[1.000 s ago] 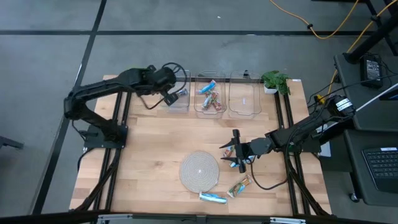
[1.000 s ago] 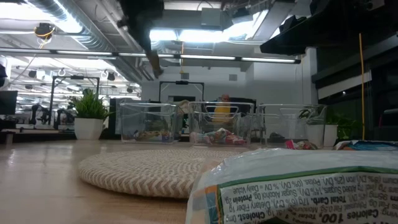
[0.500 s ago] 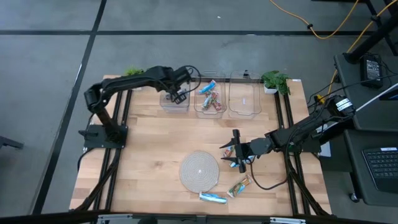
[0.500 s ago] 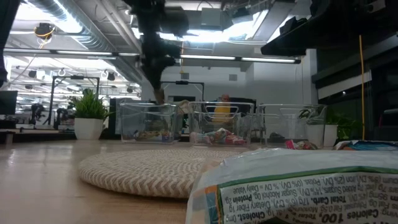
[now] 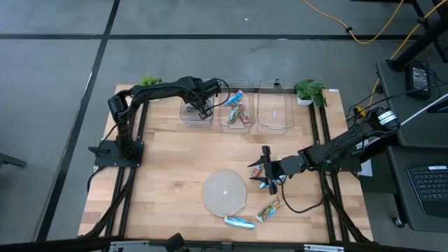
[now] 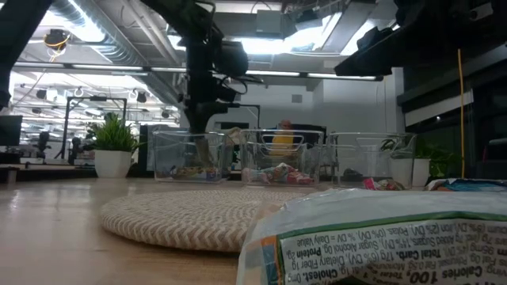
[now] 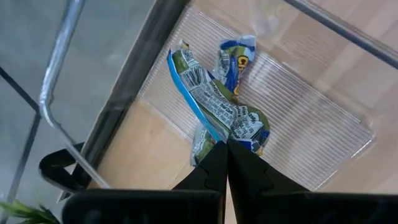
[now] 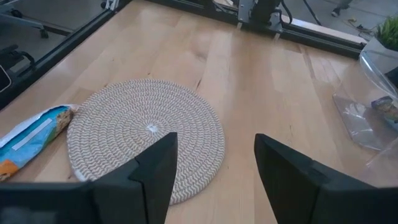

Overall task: Pick and place Granola Bars by type
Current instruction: Put the blue granola bar into the left transparent bin, then put the red granola bar into the center transparent bin

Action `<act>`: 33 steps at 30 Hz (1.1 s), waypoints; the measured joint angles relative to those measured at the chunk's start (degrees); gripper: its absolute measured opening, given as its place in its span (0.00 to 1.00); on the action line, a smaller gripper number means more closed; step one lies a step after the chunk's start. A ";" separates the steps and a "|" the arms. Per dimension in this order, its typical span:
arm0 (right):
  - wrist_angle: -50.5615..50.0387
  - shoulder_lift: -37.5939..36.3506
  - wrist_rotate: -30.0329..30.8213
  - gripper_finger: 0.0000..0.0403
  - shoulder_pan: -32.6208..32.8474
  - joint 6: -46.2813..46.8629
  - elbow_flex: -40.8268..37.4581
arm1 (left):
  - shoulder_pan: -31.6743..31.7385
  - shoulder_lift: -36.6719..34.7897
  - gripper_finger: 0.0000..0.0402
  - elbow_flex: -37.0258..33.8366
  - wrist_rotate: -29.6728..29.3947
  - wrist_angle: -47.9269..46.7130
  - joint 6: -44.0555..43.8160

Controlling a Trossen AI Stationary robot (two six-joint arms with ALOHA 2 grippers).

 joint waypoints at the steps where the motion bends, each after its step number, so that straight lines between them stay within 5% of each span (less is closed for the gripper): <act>1: -0.16 0.00 -0.02 0.54 0.00 0.02 0.00 | 0.02 0.21 0.00 0.00 0.23 -0.05 0.24; 13: -0.06 0.00 0.00 0.54 0.00 0.11 0.00 | 0.23 0.76 0.03 0.00 4.37 -0.50 0.03; 25: 0.02 0.00 0.02 0.54 -0.01 0.15 0.00 | 0.24 -1.16 0.32 0.01 3.21 -4.84 0.76; 33: -0.41 0.00 0.04 0.54 0.00 0.15 0.00 | -2.02 -8.75 0.39 0.03 3.61 -6.36 -0.85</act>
